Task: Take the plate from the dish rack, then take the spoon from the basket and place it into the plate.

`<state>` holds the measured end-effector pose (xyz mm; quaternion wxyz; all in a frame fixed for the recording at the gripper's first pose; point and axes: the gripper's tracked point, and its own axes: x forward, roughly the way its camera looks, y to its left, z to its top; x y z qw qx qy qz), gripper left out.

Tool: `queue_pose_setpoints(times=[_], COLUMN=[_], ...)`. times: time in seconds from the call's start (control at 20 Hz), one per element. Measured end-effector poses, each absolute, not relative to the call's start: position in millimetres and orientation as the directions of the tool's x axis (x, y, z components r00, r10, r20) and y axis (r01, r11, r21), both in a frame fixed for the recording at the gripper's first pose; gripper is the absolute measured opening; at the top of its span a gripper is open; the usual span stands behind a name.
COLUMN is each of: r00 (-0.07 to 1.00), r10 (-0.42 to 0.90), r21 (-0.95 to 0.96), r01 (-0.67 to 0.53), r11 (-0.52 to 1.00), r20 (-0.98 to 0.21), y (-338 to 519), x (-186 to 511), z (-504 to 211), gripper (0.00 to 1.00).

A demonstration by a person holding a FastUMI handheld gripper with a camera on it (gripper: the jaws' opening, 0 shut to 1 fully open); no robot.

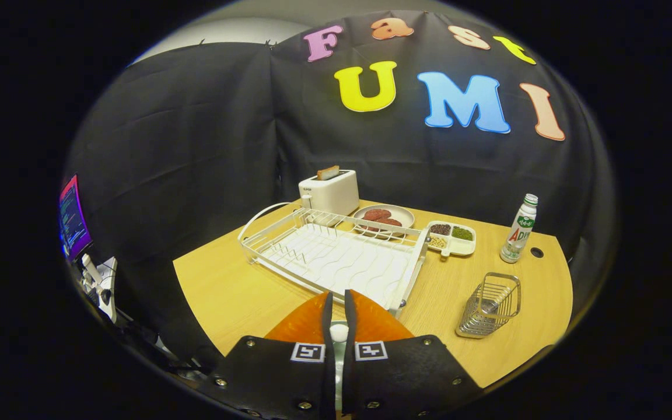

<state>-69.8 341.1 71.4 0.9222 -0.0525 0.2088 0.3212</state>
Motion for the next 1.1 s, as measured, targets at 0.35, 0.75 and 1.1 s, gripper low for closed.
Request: queue_pose_setpoints(times=[0.35, 0.75, 1.1], r00=[0.706, 0.823, 0.959], r10=[0.572, 0.479, 0.256], r21=[0.018, 0.001, -0.012], r01=[-0.622, -0.502, -0.259], r11=[0.782, 0.865, 0.966], r20=[-0.418, -0.305, -0.118], y=[355, 303, 173], x=[-65, -43, -21], z=[78, 131, 203], gripper=[0.16, 0.17, 0.18])
